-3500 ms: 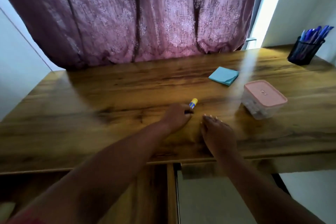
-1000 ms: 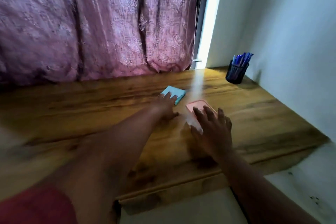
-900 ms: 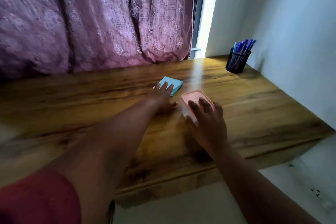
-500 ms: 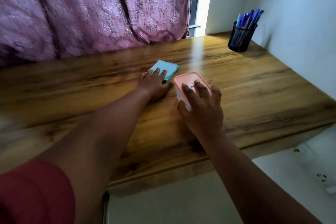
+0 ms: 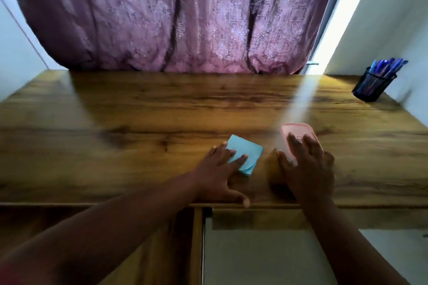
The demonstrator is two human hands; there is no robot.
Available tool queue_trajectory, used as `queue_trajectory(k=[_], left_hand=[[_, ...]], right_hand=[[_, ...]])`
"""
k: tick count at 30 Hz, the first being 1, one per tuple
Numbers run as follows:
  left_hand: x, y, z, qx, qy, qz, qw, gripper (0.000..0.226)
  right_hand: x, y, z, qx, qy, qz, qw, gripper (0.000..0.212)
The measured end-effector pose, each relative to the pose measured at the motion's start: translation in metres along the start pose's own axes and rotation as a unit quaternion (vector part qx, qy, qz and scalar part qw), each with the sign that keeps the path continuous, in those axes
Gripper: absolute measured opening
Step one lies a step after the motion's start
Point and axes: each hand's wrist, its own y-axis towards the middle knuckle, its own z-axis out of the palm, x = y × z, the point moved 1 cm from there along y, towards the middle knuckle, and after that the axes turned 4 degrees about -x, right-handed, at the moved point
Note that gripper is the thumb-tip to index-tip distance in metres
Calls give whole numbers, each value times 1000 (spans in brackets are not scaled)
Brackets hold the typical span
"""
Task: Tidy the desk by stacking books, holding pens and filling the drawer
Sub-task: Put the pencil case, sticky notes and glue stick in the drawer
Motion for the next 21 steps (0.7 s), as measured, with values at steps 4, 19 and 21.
queue_trajectory(k=[4, 19, 21], left_hand=[[28, -60, 6, -42, 47, 36, 997, 111], [67, -171, -49, -139, 126, 123, 974, 24], [81, -207, -60, -187, 85, 183, 962, 17]], right_hand=[[70, -26, -13, 24, 6, -33, 999, 52], [188, -81, -74, 114, 138, 96, 979, 54], [204, -99, -89, 128, 165, 80, 975, 54]])
